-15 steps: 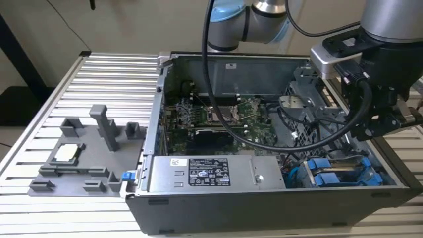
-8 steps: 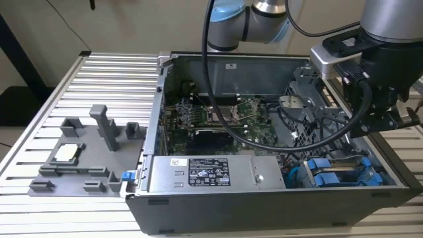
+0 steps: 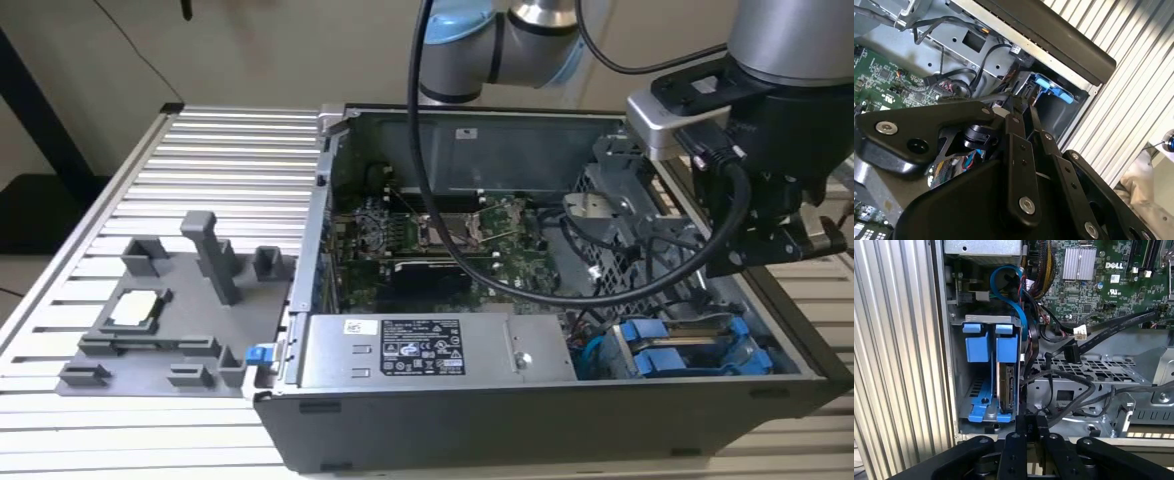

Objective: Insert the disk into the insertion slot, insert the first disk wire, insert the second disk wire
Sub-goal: 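Insert the first disk wire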

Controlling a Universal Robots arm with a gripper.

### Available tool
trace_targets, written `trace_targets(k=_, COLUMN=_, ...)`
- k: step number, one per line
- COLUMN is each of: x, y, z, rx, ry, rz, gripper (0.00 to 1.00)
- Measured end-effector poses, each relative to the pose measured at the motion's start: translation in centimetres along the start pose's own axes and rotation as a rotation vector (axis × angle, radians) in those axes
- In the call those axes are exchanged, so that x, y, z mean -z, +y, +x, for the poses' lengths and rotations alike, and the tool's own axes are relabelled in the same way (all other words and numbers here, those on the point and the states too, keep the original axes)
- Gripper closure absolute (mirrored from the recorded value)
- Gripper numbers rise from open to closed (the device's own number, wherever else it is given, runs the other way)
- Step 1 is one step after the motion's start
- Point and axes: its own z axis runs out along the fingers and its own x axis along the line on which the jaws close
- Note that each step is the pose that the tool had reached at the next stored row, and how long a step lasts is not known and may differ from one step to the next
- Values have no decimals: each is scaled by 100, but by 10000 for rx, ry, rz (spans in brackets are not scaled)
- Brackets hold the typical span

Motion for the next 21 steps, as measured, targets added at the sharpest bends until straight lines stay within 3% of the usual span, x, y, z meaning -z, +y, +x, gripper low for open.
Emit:
trace_targets(k=1, x=-3, y=-5, z=0, rx=5, ry=17, rz=-52, gripper=81)
trace_targets(k=2, x=-8, y=-17, z=0, rx=21, ry=67, rz=-176, gripper=81)
trace_targets(k=8, x=-29, y=-88, z=3, rx=129, ry=396, rz=-1022, gripper=81)
trace_targets(k=14, x=-45, y=-123, z=3, rx=197, ry=608, rz=-1483, gripper=81)
trace_targets(k=21, x=-103, y=-283, z=8, rx=263, ry=780, rz=-2159, gripper=81)
